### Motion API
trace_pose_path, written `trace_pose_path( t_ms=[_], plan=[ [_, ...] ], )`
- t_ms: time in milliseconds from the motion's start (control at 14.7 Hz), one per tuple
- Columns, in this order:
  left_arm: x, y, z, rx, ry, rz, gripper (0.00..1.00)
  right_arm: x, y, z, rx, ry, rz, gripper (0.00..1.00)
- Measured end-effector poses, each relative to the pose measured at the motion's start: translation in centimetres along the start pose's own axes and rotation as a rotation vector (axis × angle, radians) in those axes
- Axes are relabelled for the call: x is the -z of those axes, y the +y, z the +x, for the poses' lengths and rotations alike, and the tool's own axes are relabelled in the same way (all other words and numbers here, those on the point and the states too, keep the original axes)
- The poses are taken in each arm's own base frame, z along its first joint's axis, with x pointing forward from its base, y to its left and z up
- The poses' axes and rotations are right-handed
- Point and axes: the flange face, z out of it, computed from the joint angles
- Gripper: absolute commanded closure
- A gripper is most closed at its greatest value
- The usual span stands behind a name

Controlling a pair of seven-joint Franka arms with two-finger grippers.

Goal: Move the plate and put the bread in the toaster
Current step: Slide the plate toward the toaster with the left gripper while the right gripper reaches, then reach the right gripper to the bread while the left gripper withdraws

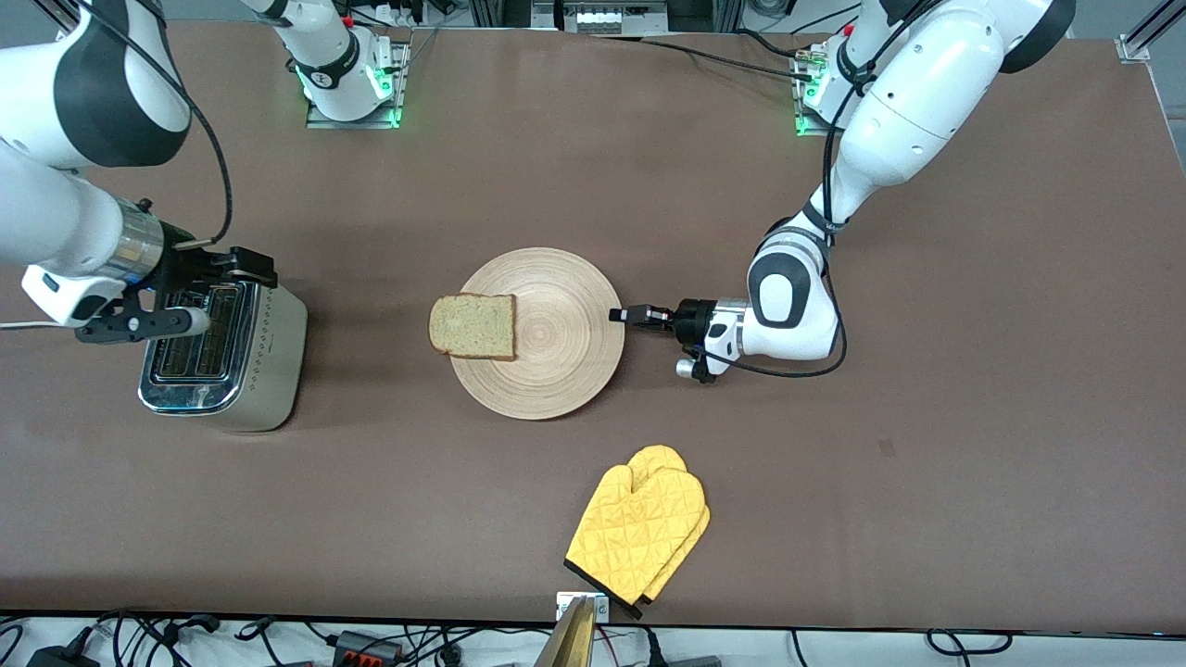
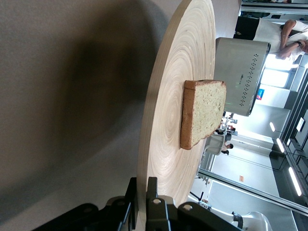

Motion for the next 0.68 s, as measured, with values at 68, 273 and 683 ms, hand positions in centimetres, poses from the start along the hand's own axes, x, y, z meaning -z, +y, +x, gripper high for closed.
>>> trace_pose_path(
  t_ms=[68, 273, 683],
  plan=[
    [-0.3, -0.1, -0.1, -0.001, -0.004, 0.001, 0.98, -0.3, -0.5, 0.2, 0.008, 0.0, -0.001, 0.0],
    [-1.1, -0.4, -0.4, -0.001, -0.014, 0.005, 0.89, -1.0, -1.5, 0.6, 0.024, -0.002, -0.004, 0.0],
    [-1.7, -0.7, -0.3, -0.008, -0.009, 0.02, 0.47, -3.3, -3.1, 1.6, 0.05, -0.026, -0.006, 0.0]
  ],
)
